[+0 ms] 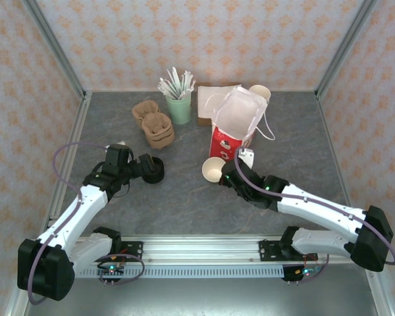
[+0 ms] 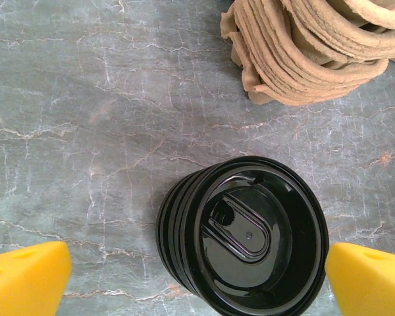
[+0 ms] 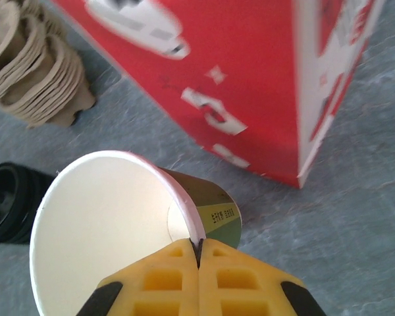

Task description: Pack the takeout coffee

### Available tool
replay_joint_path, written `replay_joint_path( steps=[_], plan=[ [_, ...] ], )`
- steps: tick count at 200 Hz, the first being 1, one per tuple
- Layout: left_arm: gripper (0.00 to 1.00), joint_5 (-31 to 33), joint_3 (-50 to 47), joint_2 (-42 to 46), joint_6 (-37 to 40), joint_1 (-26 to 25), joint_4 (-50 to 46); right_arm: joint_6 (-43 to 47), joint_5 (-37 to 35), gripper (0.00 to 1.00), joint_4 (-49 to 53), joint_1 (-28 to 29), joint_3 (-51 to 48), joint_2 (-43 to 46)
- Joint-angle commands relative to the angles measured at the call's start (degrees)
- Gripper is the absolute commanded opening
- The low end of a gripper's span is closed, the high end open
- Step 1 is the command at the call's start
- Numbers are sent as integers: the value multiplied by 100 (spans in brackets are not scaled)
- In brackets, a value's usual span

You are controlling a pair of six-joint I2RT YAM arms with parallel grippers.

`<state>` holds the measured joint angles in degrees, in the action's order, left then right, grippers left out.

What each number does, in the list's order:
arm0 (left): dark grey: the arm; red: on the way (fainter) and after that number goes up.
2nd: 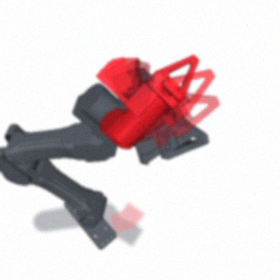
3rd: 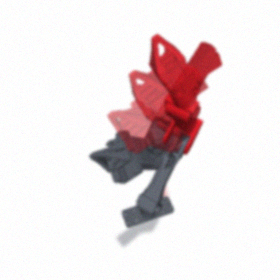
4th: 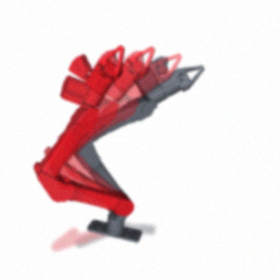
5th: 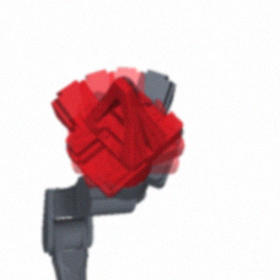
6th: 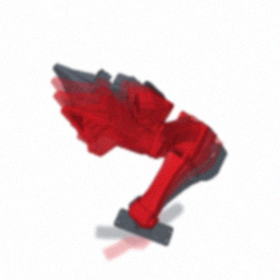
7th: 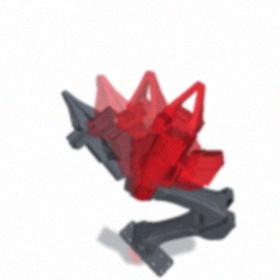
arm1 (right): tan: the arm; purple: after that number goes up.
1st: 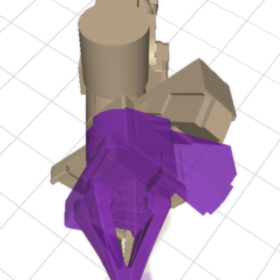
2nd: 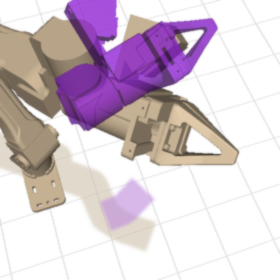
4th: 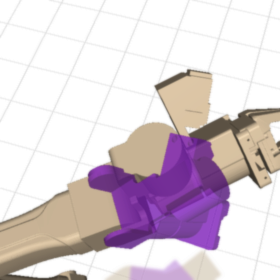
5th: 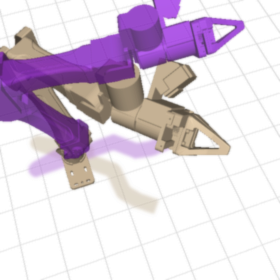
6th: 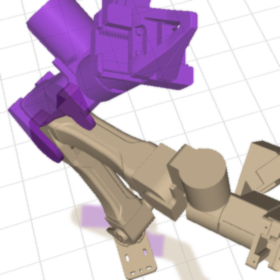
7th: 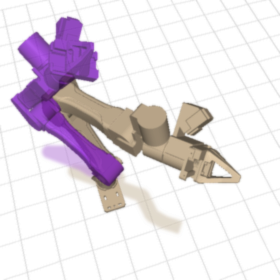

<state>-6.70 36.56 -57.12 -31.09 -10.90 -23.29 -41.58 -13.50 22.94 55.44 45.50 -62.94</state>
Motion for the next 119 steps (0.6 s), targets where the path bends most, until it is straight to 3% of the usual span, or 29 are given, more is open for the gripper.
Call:
replay_joint_path(
  steps=[1, 72, 119],
  plan=[
    [100, 15, -50, -40, -90, -54, 45, -172, 250, 0, -343, 315, -77, -47],
    [96, -6, -31, -222, -83, -54, -137, -520, 628, 0, -1072, 784, 349, -1489],
    [84, -82, 154, -519, -63, -60, -299, -465, 532, 0, -915, 779, 715, -1881]
  ],
)
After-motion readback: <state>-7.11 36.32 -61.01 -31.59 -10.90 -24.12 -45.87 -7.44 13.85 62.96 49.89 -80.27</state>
